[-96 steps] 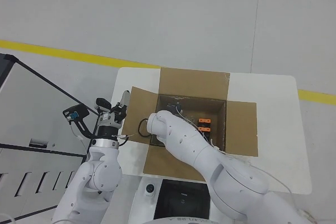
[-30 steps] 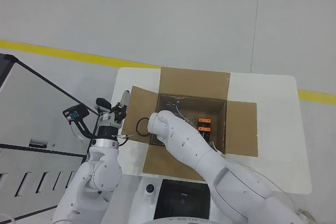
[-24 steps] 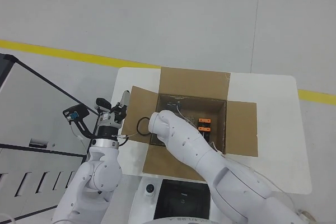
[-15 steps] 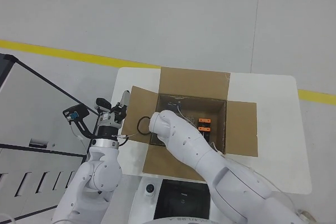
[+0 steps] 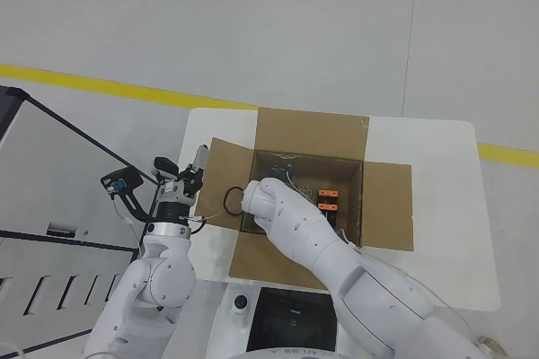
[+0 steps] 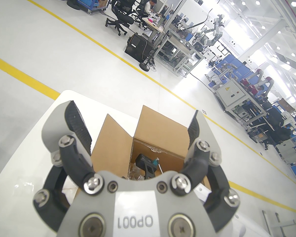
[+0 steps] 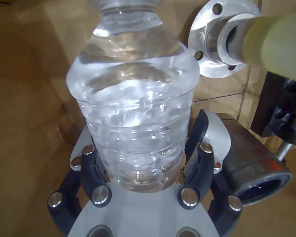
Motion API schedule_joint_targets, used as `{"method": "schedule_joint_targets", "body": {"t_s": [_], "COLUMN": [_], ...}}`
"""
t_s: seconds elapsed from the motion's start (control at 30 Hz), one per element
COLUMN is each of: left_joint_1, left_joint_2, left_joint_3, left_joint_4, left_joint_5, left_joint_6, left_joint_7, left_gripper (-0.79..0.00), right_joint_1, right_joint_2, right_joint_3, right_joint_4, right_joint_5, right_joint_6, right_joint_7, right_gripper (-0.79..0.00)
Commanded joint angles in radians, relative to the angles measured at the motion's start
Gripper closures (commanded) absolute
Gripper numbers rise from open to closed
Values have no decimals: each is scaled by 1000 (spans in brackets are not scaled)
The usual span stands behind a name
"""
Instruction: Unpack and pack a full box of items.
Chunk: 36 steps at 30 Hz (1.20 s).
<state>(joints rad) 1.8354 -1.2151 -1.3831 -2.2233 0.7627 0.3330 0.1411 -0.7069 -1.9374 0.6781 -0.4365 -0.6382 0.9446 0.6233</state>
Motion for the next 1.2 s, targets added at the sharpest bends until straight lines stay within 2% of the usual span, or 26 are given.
{"method": "schedule_joint_targets", "body": {"t_s": [0.0,0.23,0.27,0.3,0.37,0.43,0.47,0.5,0.57,0.6,0.63,0.67,0.7,0.73,0.77,0.8,0.83,0.9,0.93,0.97,1.0,1.03,1.07,1.1,1.13,1.17], "left_joint_1": [0,0,0,0,0,0,0,0,0,0,0,0,0,0,0,0,0,0,0,0,0,0,0,0,0,0], "left_joint_2": [0,0,0,0,0,0,0,0,0,0,0,0,0,0,0,0,0,0,0,0,0,0,0,0,0,0], "left_joint_3": [0,0,0,0,0,0,0,0,0,0,0,0,0,0,0,0,0,0,0,0,0,0,0,0,0,0], "left_joint_4": [0,0,0,0,0,0,0,0,0,0,0,0,0,0,0,0,0,0,0,0,0,0,0,0,0,0], "left_joint_5": [0,0,0,0,0,0,0,0,0,0,0,0,0,0,0,0,0,0,0,0,0,0,0,0,0,0], "left_joint_6": [0,0,0,0,0,0,0,0,0,0,0,0,0,0,0,0,0,0,0,0,0,0,0,0,0,0], "left_joint_7": [0,0,0,0,0,0,0,0,0,0,0,0,0,0,0,0,0,0,0,0,0,0,0,0,0,0], "left_gripper": [-785,-785,-785,-785,-785,-785,-785,-785,-785,-785,-785,-785,-785,-785,-785,-785,-785,-785,-785,-785,-785,-785,-785,-785,-785,-785], "right_joint_1": [2,9,11,13,15,16,16,17,18,20,20,22,23,24,23,24,24,24,24,24,25,25,26,27,28,28], "right_joint_2": [-3,-14,-15,-15,-17,-18,-19,-19,-20,-20,-20,-20,-20,-21,-21,-21,-22,-23,-23,-23,-24,-24,-25,-25,-25,-25], "right_joint_3": [3,8,7,6,3,0,-2,-4,-7,-9,-10,-11,-11,-12,-14,-15,-17,-21,-22,-25,-27,-30,-32,-35,-36,-38], "right_joint_4": [10,42,46,50,55,58,59,61,66,68,72,75,77,79,82,84,85,87,87,88,87,87,87,88,89,89], "right_joint_5": [4,20,22,24,29,34,37,39,44,46,49,51,55,58,59,62,64,70,70,74,76,78,80,82,85,87], "right_joint_6": [-5,-16,-19,-19,-19,-19,-19,-19,-20,-20,-19,-22,-24,-25,-28,-28,-28,-28,-28,-25,-24,-22,-21,-19,-18,-18], "right_joint_7": [-7,-20,-21,-21,-22,-24,-25,-26,-25,-25,-26,-28,-28,-29,-29,-29,-30,-32,-34,-35,-36,-37,-38,-39,-40,-44], "right_gripper": [-643,-539,-499,-388,-329,-206,-191,-212,-311,-299,-225,-194,-203,-262,-366,-634,-748,-779,-754,-656,-483,-379,-308,-105,-28,0]}}
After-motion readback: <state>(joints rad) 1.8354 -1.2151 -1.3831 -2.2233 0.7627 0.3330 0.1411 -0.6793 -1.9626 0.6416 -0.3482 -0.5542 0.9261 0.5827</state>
